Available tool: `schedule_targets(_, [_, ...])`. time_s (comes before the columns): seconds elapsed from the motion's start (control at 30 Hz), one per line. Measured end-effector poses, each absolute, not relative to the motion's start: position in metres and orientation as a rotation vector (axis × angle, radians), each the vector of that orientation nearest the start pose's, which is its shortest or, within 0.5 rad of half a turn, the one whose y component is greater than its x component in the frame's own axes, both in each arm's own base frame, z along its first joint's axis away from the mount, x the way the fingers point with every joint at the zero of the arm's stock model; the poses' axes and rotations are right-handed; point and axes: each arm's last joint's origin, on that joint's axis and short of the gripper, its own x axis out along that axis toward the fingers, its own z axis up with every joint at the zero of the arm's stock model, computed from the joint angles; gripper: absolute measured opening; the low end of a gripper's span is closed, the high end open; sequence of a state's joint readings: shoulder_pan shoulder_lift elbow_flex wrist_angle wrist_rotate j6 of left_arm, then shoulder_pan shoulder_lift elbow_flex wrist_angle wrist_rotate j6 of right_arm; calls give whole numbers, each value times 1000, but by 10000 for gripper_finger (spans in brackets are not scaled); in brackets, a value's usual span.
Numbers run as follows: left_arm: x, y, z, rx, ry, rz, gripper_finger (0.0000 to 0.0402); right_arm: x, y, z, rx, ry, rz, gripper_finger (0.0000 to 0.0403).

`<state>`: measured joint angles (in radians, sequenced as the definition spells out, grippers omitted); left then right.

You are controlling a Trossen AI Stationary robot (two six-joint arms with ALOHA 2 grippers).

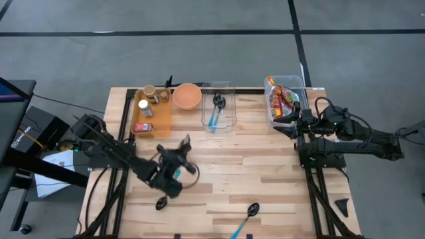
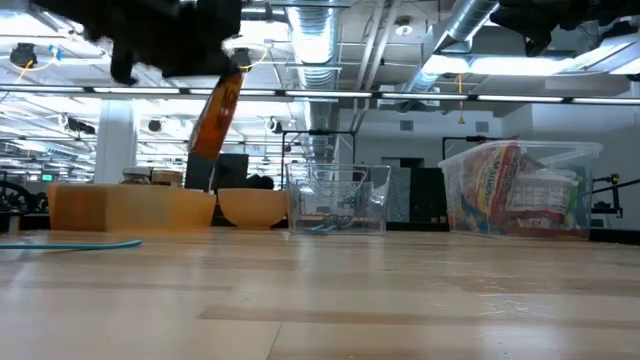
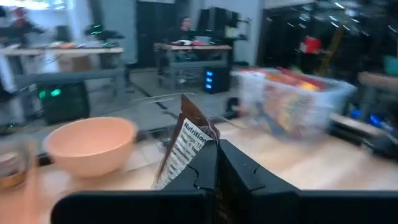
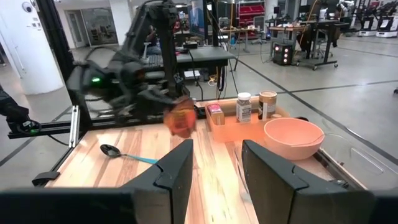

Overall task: Pick & Place Food Item
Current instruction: Put the orange seasoning pack into the orange bin

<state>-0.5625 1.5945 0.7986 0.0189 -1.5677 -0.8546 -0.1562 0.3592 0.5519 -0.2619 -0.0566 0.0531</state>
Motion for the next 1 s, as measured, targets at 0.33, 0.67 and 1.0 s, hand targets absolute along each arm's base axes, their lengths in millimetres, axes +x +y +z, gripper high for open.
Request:
schedule_targets(0.33, [213,-49,158,-218,-152,1207,0,97,-14,295,53,74,-101,134])
schedule_targets(0.67, [171,-6,149,-302,-250,1354,0,97,-14,295,50,75,-102,134])
schedule_targets(1.0, [155,9,141,-311,-267,1416,0,97,-14,295,50,74,-102,134])
